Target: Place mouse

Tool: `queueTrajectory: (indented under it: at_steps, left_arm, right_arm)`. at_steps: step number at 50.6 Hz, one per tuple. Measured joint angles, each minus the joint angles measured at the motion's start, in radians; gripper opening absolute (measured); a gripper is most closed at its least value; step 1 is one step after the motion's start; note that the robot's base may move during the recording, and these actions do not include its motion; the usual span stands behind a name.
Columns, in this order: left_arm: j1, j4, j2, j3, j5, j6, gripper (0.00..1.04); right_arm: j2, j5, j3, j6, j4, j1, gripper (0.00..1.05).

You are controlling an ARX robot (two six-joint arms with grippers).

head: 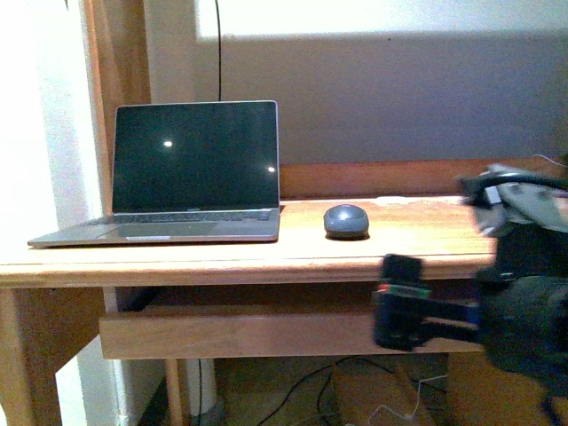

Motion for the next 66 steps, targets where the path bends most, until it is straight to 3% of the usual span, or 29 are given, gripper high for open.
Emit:
queueTrajectory:
  at_steps: [15,25,37,42,45,66]
  left_arm:
    - [0.000,0.000,0.000,0.000,0.000,0.000,0.97]
    - [0.000,0.000,0.000,0.000,0.000,0.000,0.97]
    - [0.000,0.000,0.000,0.000,0.000,0.000,0.97]
    - [0.000,0.000,0.000,0.000,-0.001,0.000,0.97]
    - [0.000,0.000,0.000,0.000,-0.001,0.001,0.97]
    - [0.000,0.000,0.000,0.000,0.000,0.001,0.97]
  right_arm:
    - [-0.570,-0.092,-0.339,0.066,-0.209,-0.105,0.97]
    - [-1.212,-0.095,-0.517,0.068,-0.595,-0.040,0.97]
    - [-1.370,-0.153,-0.645,0.030,-0.615,-0.121,0.97]
    - [-1.430,0.067,-0.702,-0.116,-0.562,-0.126,0.82]
    - [-1.449,0.092,-0.702,-0.175,-0.565,-0.158,0.74]
    - [-1.514,-0.118,-0.702,-0.273,-0.623,-0.369,0.13]
